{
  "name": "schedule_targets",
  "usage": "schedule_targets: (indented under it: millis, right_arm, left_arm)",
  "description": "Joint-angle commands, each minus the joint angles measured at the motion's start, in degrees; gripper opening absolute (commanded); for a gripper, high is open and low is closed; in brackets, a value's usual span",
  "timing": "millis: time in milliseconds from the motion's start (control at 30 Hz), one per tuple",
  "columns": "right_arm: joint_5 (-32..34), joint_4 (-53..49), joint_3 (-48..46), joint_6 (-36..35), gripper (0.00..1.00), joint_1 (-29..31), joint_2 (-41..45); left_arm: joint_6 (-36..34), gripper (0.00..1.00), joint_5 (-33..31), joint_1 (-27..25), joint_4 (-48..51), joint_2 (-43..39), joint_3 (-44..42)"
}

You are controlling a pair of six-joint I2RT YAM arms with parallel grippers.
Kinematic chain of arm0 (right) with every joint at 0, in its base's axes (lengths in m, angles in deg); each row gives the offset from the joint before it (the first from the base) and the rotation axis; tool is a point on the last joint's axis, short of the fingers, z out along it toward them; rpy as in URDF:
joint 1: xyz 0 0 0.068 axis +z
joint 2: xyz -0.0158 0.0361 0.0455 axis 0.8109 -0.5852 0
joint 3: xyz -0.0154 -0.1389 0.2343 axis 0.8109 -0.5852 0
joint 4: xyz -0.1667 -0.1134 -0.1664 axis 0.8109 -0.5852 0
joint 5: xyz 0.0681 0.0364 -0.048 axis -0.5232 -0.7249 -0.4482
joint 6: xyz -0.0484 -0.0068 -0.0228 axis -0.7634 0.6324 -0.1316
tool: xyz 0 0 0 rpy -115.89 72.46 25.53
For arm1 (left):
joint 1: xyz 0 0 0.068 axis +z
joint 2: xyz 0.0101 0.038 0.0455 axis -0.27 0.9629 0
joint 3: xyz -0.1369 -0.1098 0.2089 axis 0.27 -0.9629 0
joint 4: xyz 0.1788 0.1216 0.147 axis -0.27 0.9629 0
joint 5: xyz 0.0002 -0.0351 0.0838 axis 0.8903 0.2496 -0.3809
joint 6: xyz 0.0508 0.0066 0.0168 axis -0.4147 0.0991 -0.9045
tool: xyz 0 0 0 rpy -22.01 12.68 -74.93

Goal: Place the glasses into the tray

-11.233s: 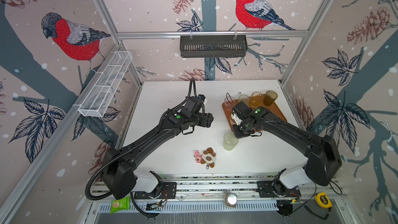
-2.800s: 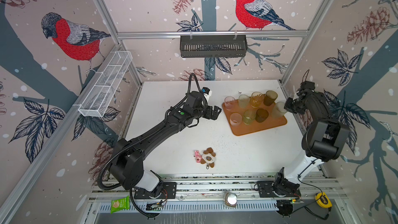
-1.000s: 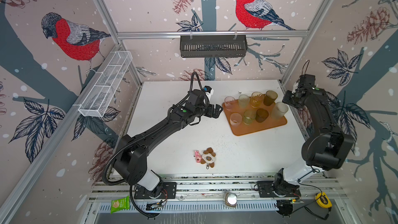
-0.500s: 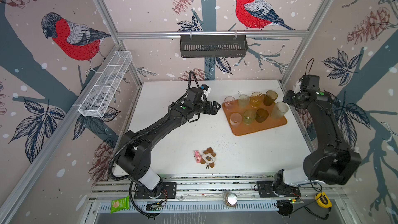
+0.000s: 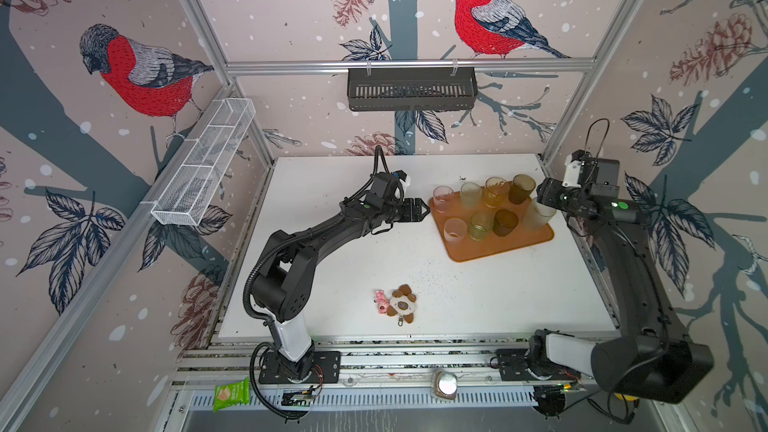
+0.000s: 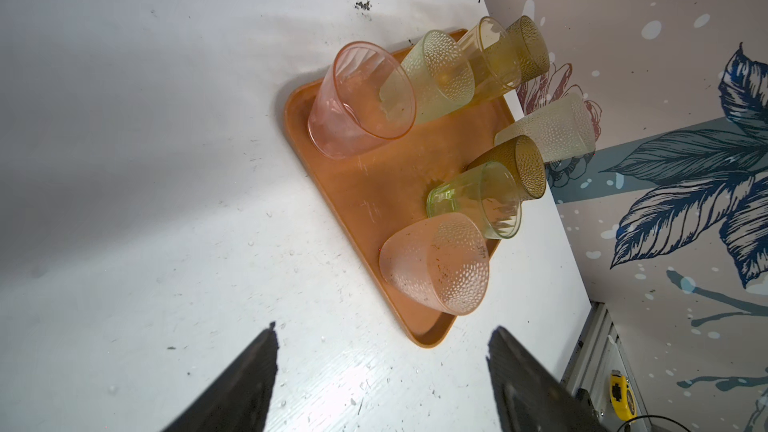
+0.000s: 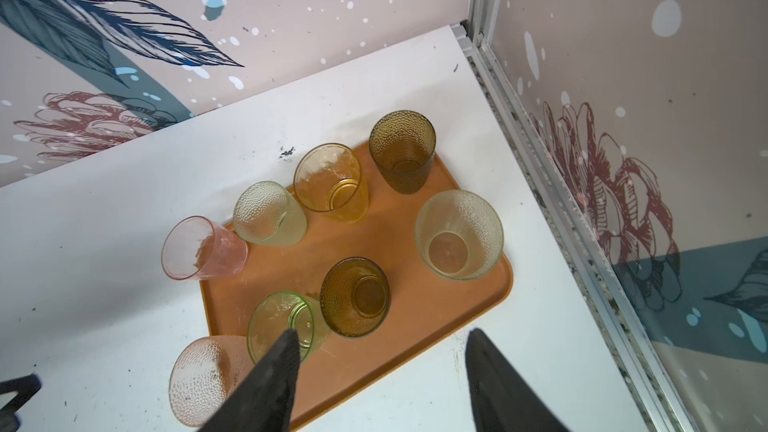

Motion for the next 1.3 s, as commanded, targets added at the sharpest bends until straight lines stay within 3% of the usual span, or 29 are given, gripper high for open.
schedule_targets:
  millis: [0, 200, 667, 1267]
  right_arm:
    - [-1.27, 3.33, -0.91, -2.38, 0.69, 0.74, 1.33]
    - [-2.81, 4.90, -2.45, -3.52, 0.79, 1.71, 3.08]
    - [-1.11, 7.49, -5.55, -1.02, 0.89, 7.68, 4.46]
    - [-0.62, 8.38, -5.67, 0.51, 0.93, 11.21, 4.21]
  left_arm:
    - [3.97, 0.76, 2.47, 0.06, -5.86, 2.17, 0.86]
    - [6.46, 0.71, 3.36, -0.21, -8.61, 6.94, 2.74]
    - [11.78, 0.62, 2.37, -2.40, -10.51, 15.51, 5.76]
    - [17.64, 0.47, -0.26, -2.86, -16.14, 20.63, 6.32]
